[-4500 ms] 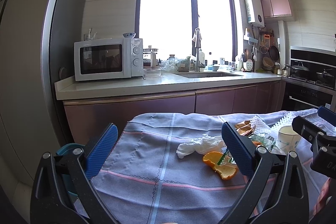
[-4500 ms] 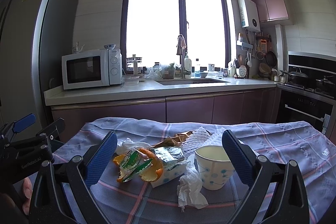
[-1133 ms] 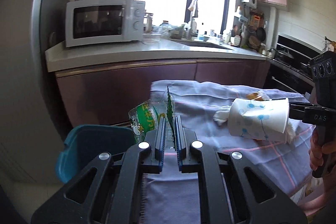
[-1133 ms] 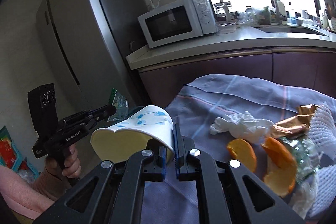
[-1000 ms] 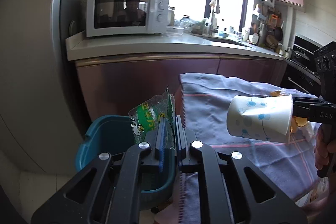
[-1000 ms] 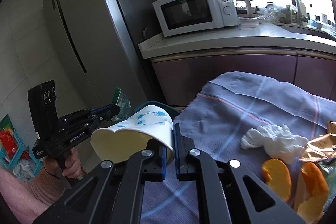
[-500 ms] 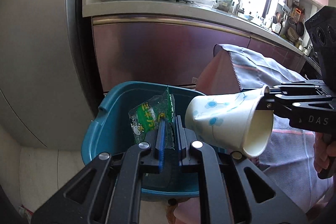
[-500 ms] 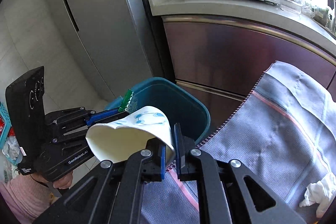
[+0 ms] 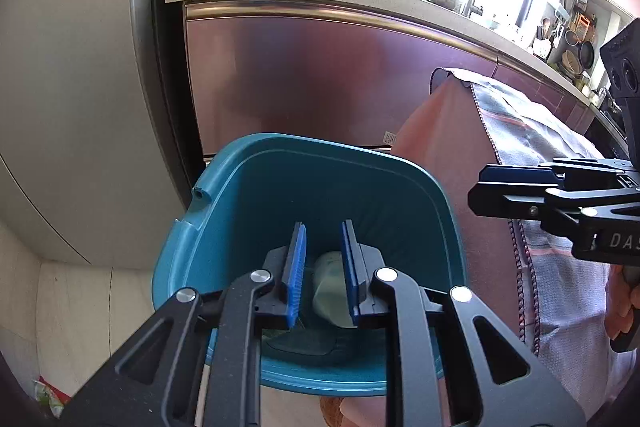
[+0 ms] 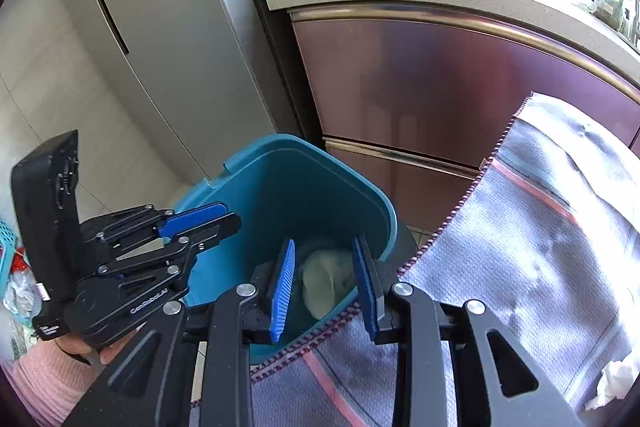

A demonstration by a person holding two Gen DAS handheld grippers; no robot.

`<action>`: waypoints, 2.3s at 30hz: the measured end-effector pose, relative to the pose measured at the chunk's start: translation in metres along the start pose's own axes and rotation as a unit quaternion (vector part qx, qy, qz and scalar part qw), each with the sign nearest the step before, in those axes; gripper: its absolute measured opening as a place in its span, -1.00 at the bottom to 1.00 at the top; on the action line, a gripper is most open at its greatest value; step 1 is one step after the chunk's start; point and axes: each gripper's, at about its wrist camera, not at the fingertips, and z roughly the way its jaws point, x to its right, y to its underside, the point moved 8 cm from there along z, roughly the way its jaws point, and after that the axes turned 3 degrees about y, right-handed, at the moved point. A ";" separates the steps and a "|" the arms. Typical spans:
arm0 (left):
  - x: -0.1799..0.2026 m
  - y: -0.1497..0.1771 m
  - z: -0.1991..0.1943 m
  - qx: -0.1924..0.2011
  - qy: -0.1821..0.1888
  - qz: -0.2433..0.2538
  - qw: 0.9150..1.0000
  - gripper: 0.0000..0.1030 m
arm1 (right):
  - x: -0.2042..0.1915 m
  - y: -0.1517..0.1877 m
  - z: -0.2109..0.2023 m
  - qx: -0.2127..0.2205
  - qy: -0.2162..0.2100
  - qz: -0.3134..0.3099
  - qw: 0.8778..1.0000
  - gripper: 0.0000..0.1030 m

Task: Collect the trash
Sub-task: 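Move both open tools back over the trash on the cloth, then grasp the white tissue with the left tool while the right tool grasps the clear wrapper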

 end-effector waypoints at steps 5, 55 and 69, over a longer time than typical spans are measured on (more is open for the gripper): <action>0.016 -0.005 -0.020 0.025 0.021 0.004 0.999 -0.64 | 0.008 0.005 -0.032 0.032 -0.015 0.011 0.999 -0.45; 0.340 -0.026 0.006 -0.003 0.191 0.222 0.956 -0.13 | 0.229 0.192 -0.257 0.187 0.138 0.251 0.940 -0.14; 0.355 -0.016 0.052 -0.065 0.187 0.237 0.951 -0.36 | 0.227 0.193 -0.256 0.186 0.111 0.246 0.945 -0.74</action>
